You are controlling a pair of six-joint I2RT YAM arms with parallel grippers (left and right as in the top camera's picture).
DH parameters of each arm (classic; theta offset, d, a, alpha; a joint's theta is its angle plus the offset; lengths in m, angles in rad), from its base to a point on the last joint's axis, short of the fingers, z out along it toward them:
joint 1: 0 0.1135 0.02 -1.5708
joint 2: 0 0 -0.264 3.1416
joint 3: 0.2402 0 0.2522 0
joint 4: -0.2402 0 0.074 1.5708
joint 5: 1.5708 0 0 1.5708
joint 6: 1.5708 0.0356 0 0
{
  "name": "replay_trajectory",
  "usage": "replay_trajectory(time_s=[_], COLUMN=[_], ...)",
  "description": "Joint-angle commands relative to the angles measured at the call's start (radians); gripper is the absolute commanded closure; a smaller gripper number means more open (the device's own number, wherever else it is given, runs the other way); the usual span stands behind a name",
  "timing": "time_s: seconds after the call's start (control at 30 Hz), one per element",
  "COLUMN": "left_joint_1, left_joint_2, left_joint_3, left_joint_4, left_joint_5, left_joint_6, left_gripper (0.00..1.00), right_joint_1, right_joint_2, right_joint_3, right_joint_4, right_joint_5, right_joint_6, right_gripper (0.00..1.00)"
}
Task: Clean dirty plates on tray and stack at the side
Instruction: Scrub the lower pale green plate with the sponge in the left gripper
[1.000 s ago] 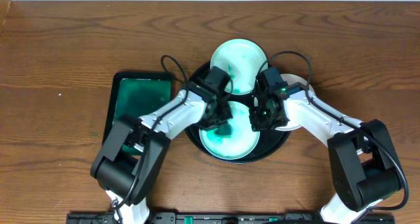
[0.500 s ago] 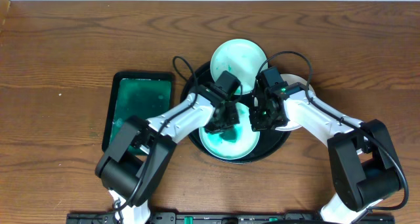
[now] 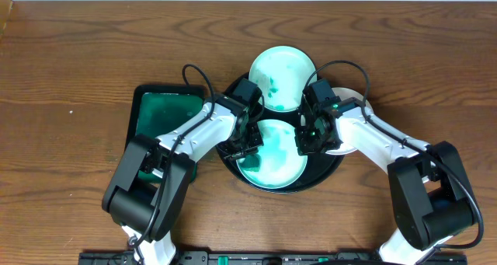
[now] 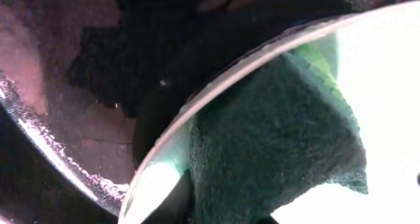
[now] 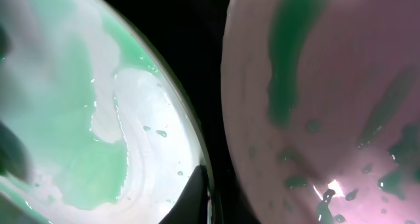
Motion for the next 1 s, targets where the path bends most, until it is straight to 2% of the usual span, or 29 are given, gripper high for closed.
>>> replay_trajectory(time_s=[0.0,0.07,0.17,0.2,0.27,0.37,0.47,0.5,0.7,0.97], left_joint_1=[0.010,0.000,-0.021,-0.029,-0.040,-0.045,-0.045,-0.045,-0.044,-0.045], left_joint_2=[0.010,0.010,0.010,0.010,0.010,0.010,0.010,0.010,-0.002,-0.074], left_joint_3=[-0.023,-0.023,-0.023,-0.023,-0.023,-0.023,-0.023,-0.023,-0.008,0.024], left_joint_4=[0.004,0.004,0.004,0.004,0.004,0.004,0.004,0.004,-0.013,-0.062], left_joint_5=[-0.031,-0.031,-0.031,-0.031,-0.031,-0.032,-0.032,-0.032,-0.039,-0.149], left_joint_6=[0.049,0.071,0.126,0.149,0.173,0.175,0.175,0.175,0.175,0.202], left_gripper=[0.79,0.74,0.39,0.32,0.27,0.30,0.47,0.49,0.48,0.46], right_joint_1=[-0.005,-0.005,-0.005,-0.005,-0.005,-0.005,-0.005,-0.005,-0.005,-0.005], right_joint_2=[0.020,0.020,0.020,0.020,0.020,0.020,0.020,0.020,0.020,0.020], right_joint_3=[-0.011,-0.011,-0.011,-0.011,-0.011,-0.011,-0.011,-0.011,-0.011,-0.011], right_joint_4=[0.008,0.008,0.008,0.008,0.008,0.008,0.008,0.008,0.008,0.010], right_joint_5=[0.056,0.056,0.056,0.056,0.056,0.056,0.056,0.056,0.056,0.056], right_joint_6=[-0.008,-0.008,-0.008,-0.008,-0.008,-0.008,-0.008,-0.008,-0.008,-0.008], right_gripper=[0.99,0.99,0.99,0.99,0.99,0.99,0.99,0.99,0.99,0.99])
